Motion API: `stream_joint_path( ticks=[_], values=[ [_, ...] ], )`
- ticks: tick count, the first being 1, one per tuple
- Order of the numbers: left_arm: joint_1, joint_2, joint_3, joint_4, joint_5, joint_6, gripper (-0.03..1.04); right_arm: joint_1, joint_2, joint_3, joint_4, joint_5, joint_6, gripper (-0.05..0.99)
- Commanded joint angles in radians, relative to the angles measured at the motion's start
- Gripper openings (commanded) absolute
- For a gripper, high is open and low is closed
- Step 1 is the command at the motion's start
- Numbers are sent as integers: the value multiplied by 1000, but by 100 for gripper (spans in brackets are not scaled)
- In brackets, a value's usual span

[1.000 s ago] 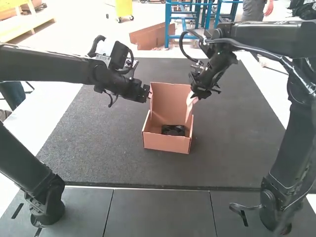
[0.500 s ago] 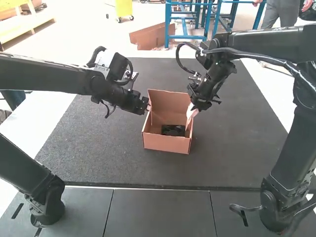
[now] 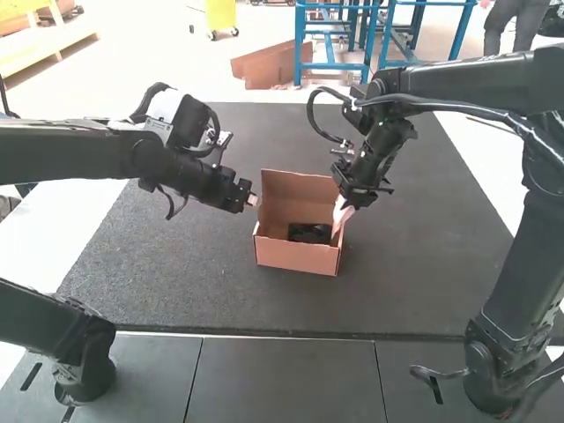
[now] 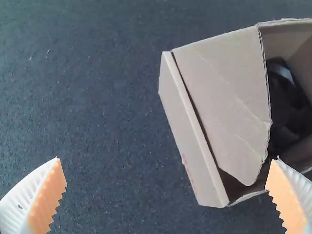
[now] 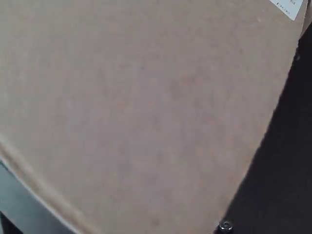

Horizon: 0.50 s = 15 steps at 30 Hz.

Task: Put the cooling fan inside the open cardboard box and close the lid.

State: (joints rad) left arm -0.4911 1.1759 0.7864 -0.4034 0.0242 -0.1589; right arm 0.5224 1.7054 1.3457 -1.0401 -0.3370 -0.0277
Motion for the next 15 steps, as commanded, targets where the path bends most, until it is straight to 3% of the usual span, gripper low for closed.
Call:
stream_joint_path(
  ticks=[1, 4, 5, 8, 10, 11, 12, 15],
  values=[
    [-1, -76, 22, -3, 11, -4, 97, 22, -43, -17, -12, 24, -34, -1],
    [20, -110, 73, -29, 5, -4, 97, 21, -46, -17, -12, 47, -34, 0],
    [28, -110, 89, -35, 3, -4, 97, 21, -52, -14, -11, 55, -32, 5],
    [51, -110, 137, -41, -4, -4, 97, 19, -66, 9, -5, 55, -20, 41],
    [54, -105, 157, -23, -12, -4, 97, 13, -78, 35, 2, 53, -9, 75],
    [52, -99, 163, -15, -20, -4, 97, 11, -86, 47, 0, 49, -11, 87],
    [51, -90, 169, -11, -23, -4, 97, 8, -92, 55, 0, 43, -9, 92],
    [51, -59, 192, 11, -30, -4, 97, -9, -127, 73, 8, 35, -9, 92]
  ],
)
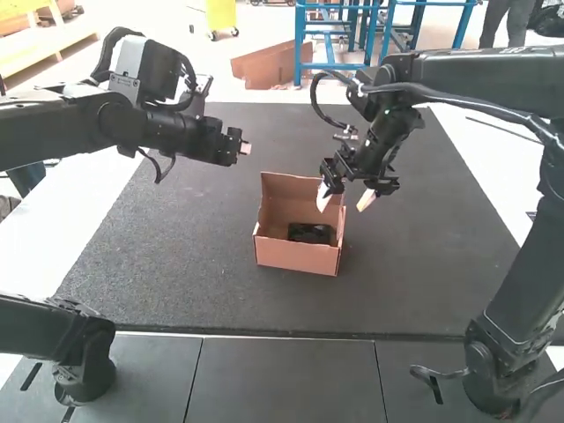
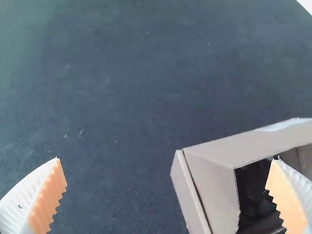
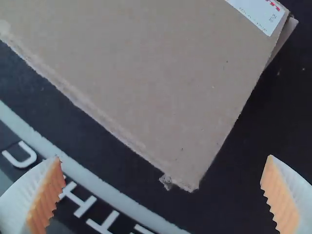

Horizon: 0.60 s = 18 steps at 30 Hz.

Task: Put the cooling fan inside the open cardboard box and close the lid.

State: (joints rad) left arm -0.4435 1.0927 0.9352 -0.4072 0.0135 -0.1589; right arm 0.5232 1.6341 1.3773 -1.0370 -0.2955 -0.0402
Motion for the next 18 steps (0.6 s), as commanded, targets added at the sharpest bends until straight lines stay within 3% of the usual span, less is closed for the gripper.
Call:
stream_joint_path(
  ticks=[1, 3, 13, 18],
  values=[
    [3, 38, 54, 24, -21, -4, 97, -17, -66, 43, 20, -7, 16, 92],
    [-4, 67, 76, 33, -23, -2, 97, -40, -99, 40, 46, 10, 25, 92],
    [-110, 225, 189, 82, -55, -4, 97, -244, -329, -113, 371, 274, 20, 92],
    [-139, 289, 241, 85, -60, -4, 97, -261, -442, -224, 511, 340, -15, 92]
  ],
)
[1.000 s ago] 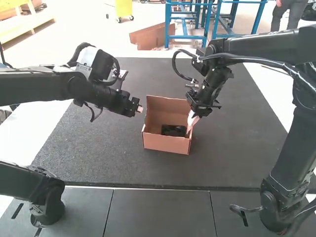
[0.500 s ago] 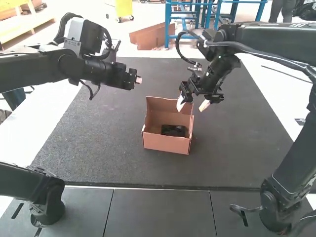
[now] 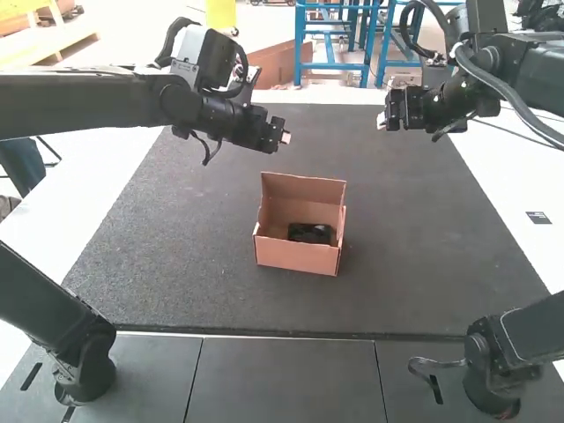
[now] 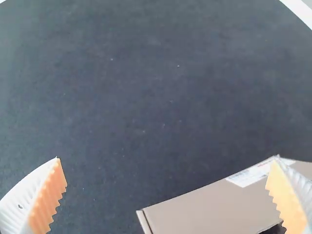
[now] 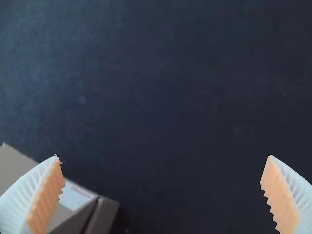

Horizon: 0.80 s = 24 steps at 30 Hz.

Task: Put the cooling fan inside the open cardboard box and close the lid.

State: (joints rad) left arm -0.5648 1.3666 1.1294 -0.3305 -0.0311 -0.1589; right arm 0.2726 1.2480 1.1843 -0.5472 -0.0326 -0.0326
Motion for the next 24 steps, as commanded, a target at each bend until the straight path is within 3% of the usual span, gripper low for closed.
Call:
stream_joint_path(
  ticks=[1, 7, 11, 16, 21, 24],
  values=[
    [-27, 26, 55, 7, -16, -4, 97, -12, -68, -40, 23, 85, -24, 92],
    [-95, 89, 84, 5, -30, 4, 97, -27, -116, -54, -11, 83, -15, 92],
    [-129, 132, 98, 1, -32, 19, 97, -49, -116, -45, -73, 39, -7, 92],
    [-138, 164, 92, -18, -33, 33, 97, -52, -116, -41, -129, -16, 0, 92],
    [-138, 170, 73, -42, -43, 47, 97, -52, -117, -35, -154, -113, 48, 92],
    [-138, 169, 52, -65, -52, 50, 97, -50, -117, -34, -154, -132, 56, 92]
  ],
)
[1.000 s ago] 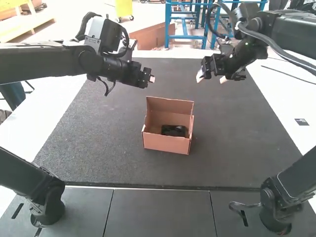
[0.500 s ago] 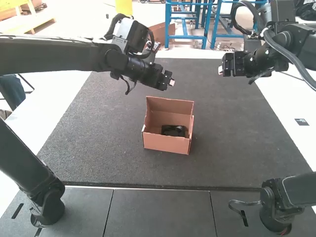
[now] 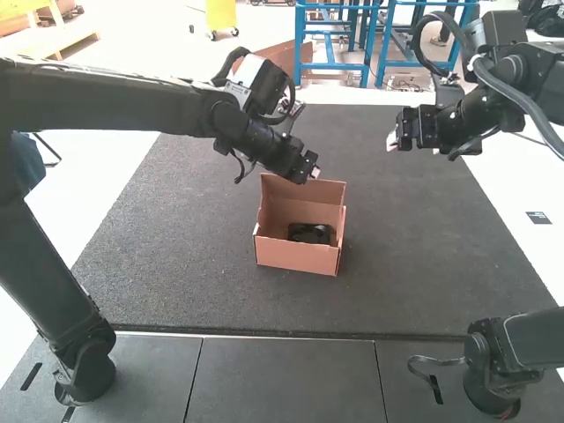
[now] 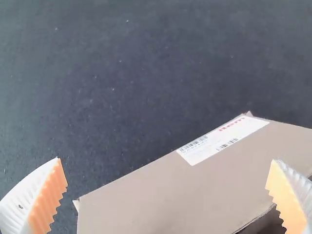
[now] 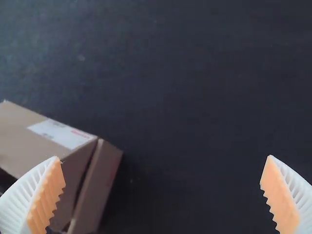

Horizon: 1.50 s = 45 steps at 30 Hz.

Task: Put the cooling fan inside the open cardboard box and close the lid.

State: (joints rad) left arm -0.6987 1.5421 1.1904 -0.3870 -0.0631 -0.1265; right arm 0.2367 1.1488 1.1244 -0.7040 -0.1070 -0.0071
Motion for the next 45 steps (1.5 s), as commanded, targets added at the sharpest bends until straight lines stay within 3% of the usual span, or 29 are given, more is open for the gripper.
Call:
stream_joint_path(
  ticks=[1, 11, 24, 31, 39, 45],
  values=[
    [-4, -10, -18, -16, -21, 18, 97, -16, -17, 28, 3, -66, 32, 92],
    [-15, -19, -117, -44, -38, 21, 97, -16, -18, 43, -18, -108, 45, 92],
    [-15, 15, -233, 100, -70, 60, 97, -16, -37, 31, -37, -132, 53, 92],
    [10, 70, -272, 180, -96, 67, 97, -16, -49, 25, -43, -143, 58, 92],
    [16, 73, -262, 162, -104, 70, 97, -16, -49, 23, -46, -145, 65, 92],
    [61, -34, -175, 51, -116, 50, 97, -16, -58, -11, -23, -143, 73, 92]
  ],
)
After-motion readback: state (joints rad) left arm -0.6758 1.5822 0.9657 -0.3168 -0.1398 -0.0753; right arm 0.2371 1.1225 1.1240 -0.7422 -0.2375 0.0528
